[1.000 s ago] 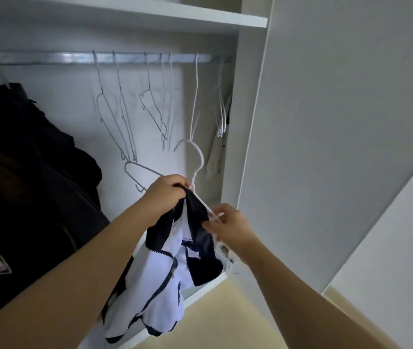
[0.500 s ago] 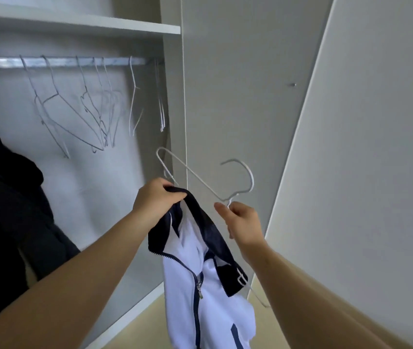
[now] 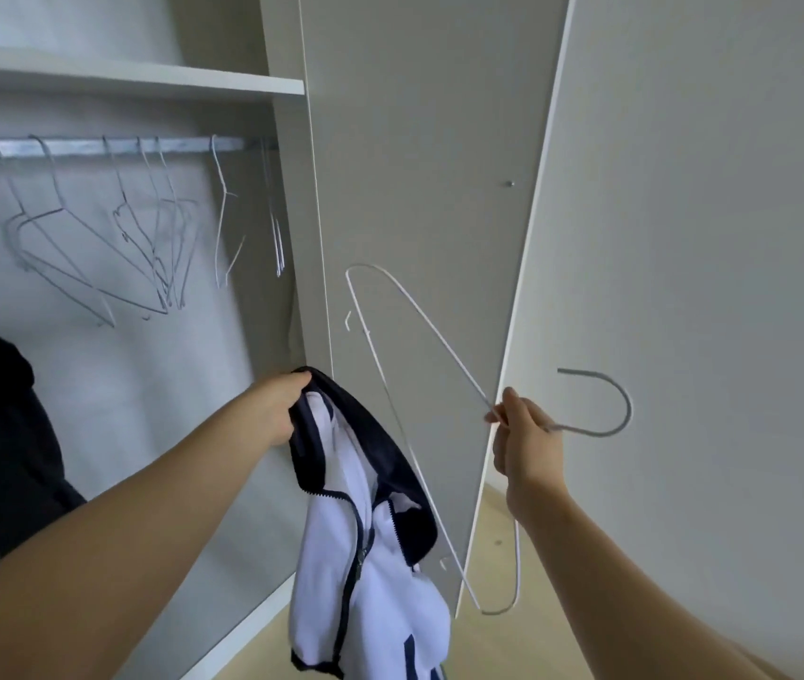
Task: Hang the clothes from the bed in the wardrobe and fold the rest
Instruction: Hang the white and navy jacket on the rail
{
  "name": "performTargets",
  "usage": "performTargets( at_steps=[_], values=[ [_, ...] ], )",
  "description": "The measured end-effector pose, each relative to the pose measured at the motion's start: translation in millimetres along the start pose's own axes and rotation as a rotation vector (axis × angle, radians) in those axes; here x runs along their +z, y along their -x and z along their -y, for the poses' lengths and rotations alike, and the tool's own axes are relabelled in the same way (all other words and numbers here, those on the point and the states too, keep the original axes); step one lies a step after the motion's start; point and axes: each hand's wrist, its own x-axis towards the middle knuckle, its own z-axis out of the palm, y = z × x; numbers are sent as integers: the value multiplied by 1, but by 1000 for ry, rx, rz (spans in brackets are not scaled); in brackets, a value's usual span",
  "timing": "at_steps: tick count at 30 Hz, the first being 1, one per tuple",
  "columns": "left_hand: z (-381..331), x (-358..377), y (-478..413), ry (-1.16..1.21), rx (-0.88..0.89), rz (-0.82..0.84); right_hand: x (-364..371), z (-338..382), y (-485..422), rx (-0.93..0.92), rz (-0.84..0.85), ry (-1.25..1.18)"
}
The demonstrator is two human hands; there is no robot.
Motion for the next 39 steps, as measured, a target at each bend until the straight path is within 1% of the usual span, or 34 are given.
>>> performTargets(
  at_steps=[2, 5, 9, 10, 11, 13, 15, 16, 18, 21, 23, 25, 26, 27, 29, 30, 31, 33, 34, 35, 36, 39],
  values=[
    [-5, -9, -9, -38, -1, -22, -2, -6, -1, 11, 33, 61],
    [-17, -19, -18, -106, 104, -72, -1, -15, -1, 40, 99, 175],
    [-33, -39, -24, -99, 159, 34, 7, -19, -2, 101, 154, 217],
    [-37, -44, -25, -118, 190, 37, 10, -18, -2, 108, 157, 227],
    [-40, -49, -26, -178, 254, -1, 11, -17, -2, 110, 162, 248],
    [-45, -57, -23, -433, 460, -125, 17, -15, -1, 97, 184, 308],
    [-47, -57, -15, -664, 629, -175, 29, -14, 2, 73, 215, 367],
    [-46, -54, -9, -708, 672, -152, 38, -13, 5, 65, 234, 389],
    [-42, -42, 2, -701, 726, -54, 55, -13, 11, 54, 271, 411],
    [-35, -21, 25, -512, 750, 106, 79, -14, 23, 43, 340, 443],
    [-31, -13, 39, -376, 708, 238, 89, -14, 28, 41, 350, 396],
    [-31, -13, 51, -349, 697, 349, 93, -11, 29, 51, 312, 264],
    [-32, -16, 54, -446, 761, 352, 93, -9, 28, 47, 293, 187],
    [-33, -19, 54, -669, 885, 295, 92, -5, 26, 32, 280, 129],
    [-35, -25, 52, -1207, 1151, 116, 88, 5, 23, -25, 279, 104],
    [-33, -27, 50, -1367, 1187, 103, 85, 10, 23, -53, 292, 123],
    [-32, -27, 49, -1442, 1139, 144, 83, 14, 23, -79, 306, 154],
    [-25, -22, 46, -1472, 998, 255, 77, 19, 25, -120, 301, 223],
    [-22, -19, 44, -1439, 963, 281, 74, 20, 27, -147, 276, 259],
    [-18, -17, 43, -1376, 932, 273, 71, 19, 29, -190, 236, 277],
    [-16, -15, 41, -1305, 922, 228, 69, 19, 31, -248, 188, 270],
    [-15, -14, 37, -1094, 962, 19, 56, 15, 34, -508, -12, 262]
  ],
)
